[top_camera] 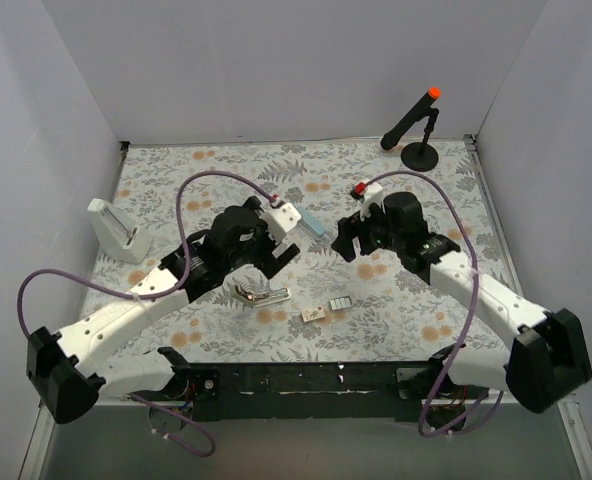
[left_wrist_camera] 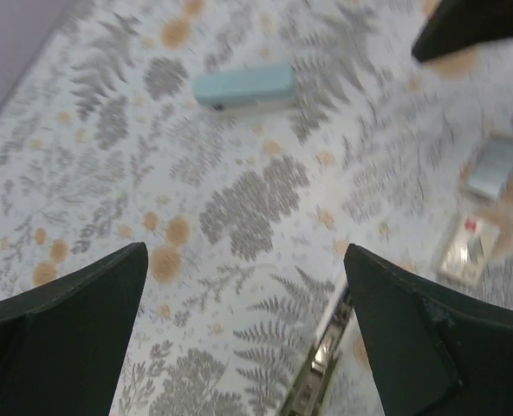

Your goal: Load the staples into the stapler

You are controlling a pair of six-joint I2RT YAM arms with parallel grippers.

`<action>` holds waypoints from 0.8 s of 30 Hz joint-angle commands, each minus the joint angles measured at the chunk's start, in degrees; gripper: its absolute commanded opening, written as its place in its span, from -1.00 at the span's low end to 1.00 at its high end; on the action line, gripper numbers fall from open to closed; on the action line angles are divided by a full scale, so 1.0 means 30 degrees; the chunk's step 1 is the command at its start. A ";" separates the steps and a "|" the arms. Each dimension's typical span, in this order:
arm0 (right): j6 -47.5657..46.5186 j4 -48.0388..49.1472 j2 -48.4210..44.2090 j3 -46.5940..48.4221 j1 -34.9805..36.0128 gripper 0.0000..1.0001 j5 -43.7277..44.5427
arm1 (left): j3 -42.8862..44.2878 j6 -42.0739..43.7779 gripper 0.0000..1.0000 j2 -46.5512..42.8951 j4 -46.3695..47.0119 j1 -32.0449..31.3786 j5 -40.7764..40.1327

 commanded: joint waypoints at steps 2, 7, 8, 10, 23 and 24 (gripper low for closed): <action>-0.1514 -0.3681 0.4864 0.4878 0.0861 0.73 0.3021 | -0.2810 -0.4951 0.96 -0.4142 0.7258 0.0471 -0.5220; -0.2363 -0.6085 1.0460 1.0232 0.1594 0.69 0.5719 | -0.5684 -0.6101 0.96 -0.6818 1.0437 0.1611 -0.9219; -0.2423 -0.6406 1.1221 1.1088 0.1653 0.68 0.5982 | -0.5920 -0.5721 0.96 -0.7140 1.1340 0.1701 -0.9877; -0.2570 -0.7253 1.3331 1.3395 0.1771 0.64 0.6628 | -0.6476 -0.5221 0.96 -0.7961 1.2224 0.2139 -1.1108; -0.3156 -0.8812 2.0163 2.0411 0.2093 0.34 0.5692 | -0.6889 -0.6919 0.96 -0.8492 1.2199 0.4104 -0.9183; -0.3127 -0.8841 2.0425 2.0616 0.2093 0.31 0.5547 | -0.6889 -0.6977 0.96 -0.8462 1.2199 0.4162 -0.9035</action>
